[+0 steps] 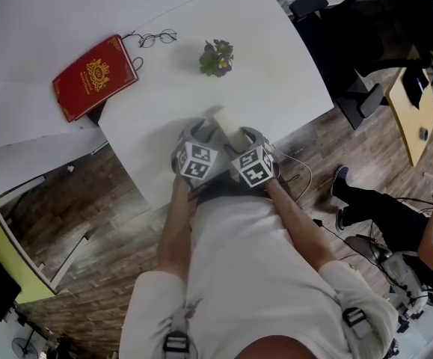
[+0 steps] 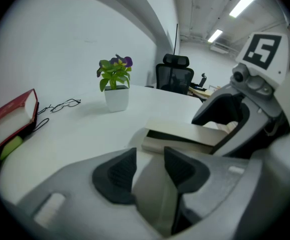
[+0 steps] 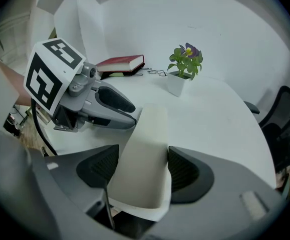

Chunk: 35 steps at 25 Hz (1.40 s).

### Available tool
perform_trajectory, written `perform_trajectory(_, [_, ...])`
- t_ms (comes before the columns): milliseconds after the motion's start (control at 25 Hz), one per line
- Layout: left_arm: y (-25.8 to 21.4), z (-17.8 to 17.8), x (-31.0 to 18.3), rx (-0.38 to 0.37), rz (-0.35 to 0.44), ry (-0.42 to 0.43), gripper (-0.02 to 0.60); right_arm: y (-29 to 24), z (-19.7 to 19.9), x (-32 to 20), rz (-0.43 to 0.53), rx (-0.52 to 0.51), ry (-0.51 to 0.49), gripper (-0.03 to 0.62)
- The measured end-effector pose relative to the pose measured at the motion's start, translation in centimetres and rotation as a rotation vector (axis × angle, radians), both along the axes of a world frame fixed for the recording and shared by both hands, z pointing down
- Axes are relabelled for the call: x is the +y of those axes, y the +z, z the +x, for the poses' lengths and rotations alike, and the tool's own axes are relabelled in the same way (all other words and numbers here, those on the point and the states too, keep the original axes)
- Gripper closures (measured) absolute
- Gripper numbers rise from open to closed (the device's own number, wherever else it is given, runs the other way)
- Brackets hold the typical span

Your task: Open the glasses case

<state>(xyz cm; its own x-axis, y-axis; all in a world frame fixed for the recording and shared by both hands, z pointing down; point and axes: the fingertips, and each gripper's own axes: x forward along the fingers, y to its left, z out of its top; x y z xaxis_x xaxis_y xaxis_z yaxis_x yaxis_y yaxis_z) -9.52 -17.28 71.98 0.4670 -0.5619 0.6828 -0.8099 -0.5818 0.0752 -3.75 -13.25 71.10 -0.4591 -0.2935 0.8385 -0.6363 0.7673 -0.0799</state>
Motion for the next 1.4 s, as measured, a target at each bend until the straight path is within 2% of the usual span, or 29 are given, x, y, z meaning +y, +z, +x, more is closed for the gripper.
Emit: perform_trajectory(1400, [-0.2, 0.1, 0.0, -0.003, 0.0, 0.003, 0.41, -2.3, 1.0, -0.5, 0.047, -0.028, 0.02, 0.378])
